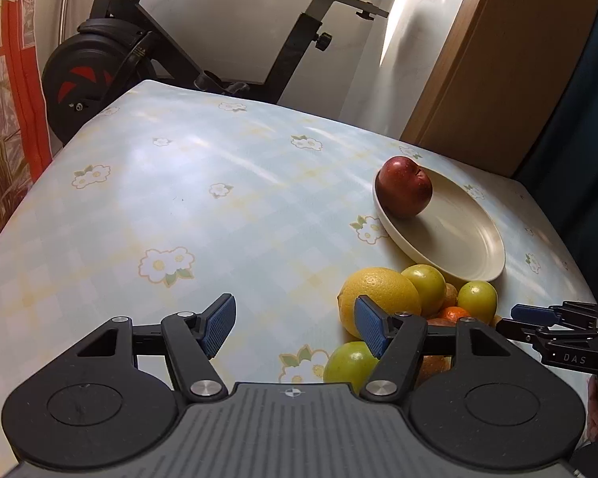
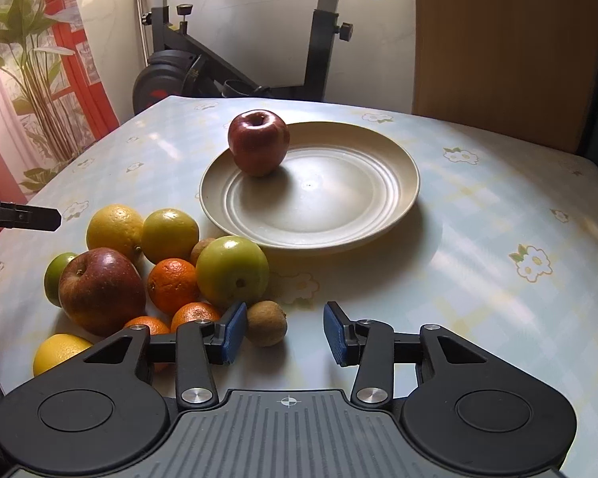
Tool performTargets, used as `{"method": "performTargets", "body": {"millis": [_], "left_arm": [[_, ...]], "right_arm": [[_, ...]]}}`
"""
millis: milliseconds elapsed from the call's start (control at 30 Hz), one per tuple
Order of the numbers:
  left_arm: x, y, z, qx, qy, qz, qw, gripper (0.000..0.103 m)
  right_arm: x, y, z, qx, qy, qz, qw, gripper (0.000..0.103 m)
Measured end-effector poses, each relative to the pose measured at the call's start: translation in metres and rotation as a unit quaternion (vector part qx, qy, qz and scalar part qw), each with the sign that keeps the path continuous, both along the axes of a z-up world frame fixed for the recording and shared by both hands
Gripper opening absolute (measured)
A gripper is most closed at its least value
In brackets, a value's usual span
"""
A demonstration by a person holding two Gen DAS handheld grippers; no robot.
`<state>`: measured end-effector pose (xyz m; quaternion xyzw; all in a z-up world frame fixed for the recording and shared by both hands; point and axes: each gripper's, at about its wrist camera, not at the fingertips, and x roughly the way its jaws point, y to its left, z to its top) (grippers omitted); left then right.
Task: Organize fruits
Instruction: 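Move the left tool back to the green apple in the fruit pile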
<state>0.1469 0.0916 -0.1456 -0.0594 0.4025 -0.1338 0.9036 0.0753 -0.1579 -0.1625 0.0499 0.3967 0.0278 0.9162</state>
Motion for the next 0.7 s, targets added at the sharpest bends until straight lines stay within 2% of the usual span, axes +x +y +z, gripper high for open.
{"method": "performTargets", "body": {"millis": [300,467,567,700], "left_arm": [[-0.016,-0.01,-0.004,0.013,0.009,-0.016,0.9997,0.067],[-0.016,-0.005,-0.009,-0.014,0.039,-0.019,0.999,0.066],[-0.016,-0.007,-0.013,-0.021,0.057,-0.028,0.9978,0.065],[-0.02,-0.013,-0.012,-0.014,0.056,-0.046,0.9973,0.064]], "right_arm": [[0.004,0.007,-0.001,-0.002,0.008,0.017,1.0,0.03],[0.003,0.007,0.0,0.001,0.009,0.025,1.0,0.025],[0.005,0.009,0.0,-0.001,0.011,0.024,1.0,0.024],[0.004,0.011,0.0,-0.008,0.011,0.027,1.0,0.022]]}}
